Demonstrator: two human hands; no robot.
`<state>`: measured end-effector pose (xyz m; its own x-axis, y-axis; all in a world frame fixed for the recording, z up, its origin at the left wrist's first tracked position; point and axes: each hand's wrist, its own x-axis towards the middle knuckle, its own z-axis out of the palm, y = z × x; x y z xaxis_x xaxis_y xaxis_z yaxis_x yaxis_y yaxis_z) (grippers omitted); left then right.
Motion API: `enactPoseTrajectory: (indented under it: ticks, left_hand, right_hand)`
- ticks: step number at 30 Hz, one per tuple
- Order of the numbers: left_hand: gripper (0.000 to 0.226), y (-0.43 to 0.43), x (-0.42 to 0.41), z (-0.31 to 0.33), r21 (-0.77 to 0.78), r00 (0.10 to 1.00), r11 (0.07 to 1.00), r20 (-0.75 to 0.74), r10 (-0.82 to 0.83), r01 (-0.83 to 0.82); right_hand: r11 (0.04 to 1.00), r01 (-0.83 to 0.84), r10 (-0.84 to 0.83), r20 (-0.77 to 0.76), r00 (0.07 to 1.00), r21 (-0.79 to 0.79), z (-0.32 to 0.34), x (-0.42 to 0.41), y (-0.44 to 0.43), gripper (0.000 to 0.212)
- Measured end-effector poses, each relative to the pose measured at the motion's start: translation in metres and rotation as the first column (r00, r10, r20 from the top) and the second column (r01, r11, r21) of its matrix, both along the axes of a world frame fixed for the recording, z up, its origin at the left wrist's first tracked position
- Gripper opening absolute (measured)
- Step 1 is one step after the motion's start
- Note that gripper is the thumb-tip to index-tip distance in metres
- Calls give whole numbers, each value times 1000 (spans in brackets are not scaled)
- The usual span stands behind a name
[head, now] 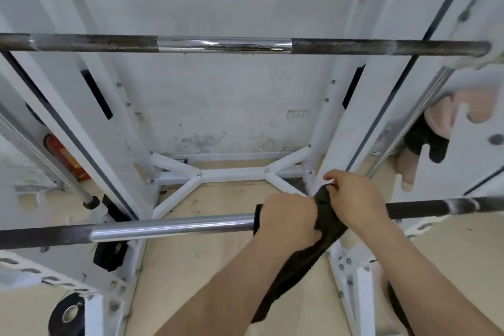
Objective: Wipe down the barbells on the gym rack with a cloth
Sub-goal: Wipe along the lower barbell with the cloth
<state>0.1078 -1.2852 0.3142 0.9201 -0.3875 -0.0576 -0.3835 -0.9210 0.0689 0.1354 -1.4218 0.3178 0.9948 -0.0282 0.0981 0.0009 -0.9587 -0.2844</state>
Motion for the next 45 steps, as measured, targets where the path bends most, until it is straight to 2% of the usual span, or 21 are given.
enactPoseTrajectory:
  ticks: [2,4,6,8,10,15,19,22,24,25,28,30,32,33,35,37,40,41,44,45]
  left_hand:
    - [22,-28,7,1,-39,998,998,-18,-57,56]
    - [25,-39,6,-3,-59,996,995,28,-81,82]
    - [26,-26,2,-6,-19,997,999,66,-37,39]
    - [23,2,-3,-9,14,998,999,36,48,-49]
    - [23,29,-6,-11,43,994,993,8,113,-113]
    - [24,38,-8,-3,90,978,977,-51,200,-195]
    - [26,-37,4,-2,128,989,982,-28,145,-140]
    - [18,-102,14,3,238,985,956,3,174,-170]
    - [15,-116,19,7,350,983,919,36,178,-180]
    - [15,-115,19,5,339,981,921,32,191,-191]
    - [19,-122,11,-3,106,973,968,30,227,-229]
    - [26,-155,6,-7,57,978,980,90,188,-193]
    - [43,-201,3,-11,55,979,986,135,150,-159]
    - [48,-221,3,-11,56,978,984,137,158,-166]
    - [49,-244,9,-10,40,978,983,120,172,-178]
    - [60,-243,10,-7,11,984,988,97,149,-151]
    - [81,-212,-10,-8,-113,976,986,165,140,-122]
    - [79,-198,-19,-10,-155,961,980,225,159,-125]
    - [53,-171,-39,-23,-257,909,965,387,157,-57]
    - [54,-171,-42,-26,-229,913,973,389,124,-35]
  right_hand:
    - [999,42,-42,3,999,-10,7,-1,-24,28]
    - [1000,21,-21,8,1000,9,16,-10,-38,33]
    - [995,-100,99,-57,993,-22,21,-26,-42,39]
    - [971,-227,213,-156,965,-77,20,-42,-39,43]
    - [951,-292,270,-187,944,-101,10,-51,-41,46]
    - [945,-269,272,-11,962,-187,-10,-54,-69,46]
    - [966,-175,198,110,974,-189,-22,-55,-125,46]
    - [995,-98,102,241,965,-31,-26,-63,-178,45]
    - [980,-47,-9,275,961,195,-28,-69,-213,37]
    - [949,-31,-51,251,967,315,-30,-71,-228,31]
    - [855,22,-58,53,997,518,-46,-70,-251,16]
    - [763,39,70,-142,987,645,-53,-70,-244,18]
    - [646,17,231,-217,948,763,-50,-69,-229,21]
    - [598,-7,260,-186,947,801,-47,-67,-223,18]
    - [527,14,183,-130,974,850,-43,-61,-218,15]
    - [535,81,110,-164,980,841,-44,-59,-222,25]
    - [593,92,141,-216,966,800,-42,-65,-233,30]
    - [564,115,138,-231,963,818,-38,-67,-237,27]
    - [365,190,81,-235,969,911,-17,-67,-248,17]
    - [361,194,33,-220,975,912,-12,-65,-251,16]
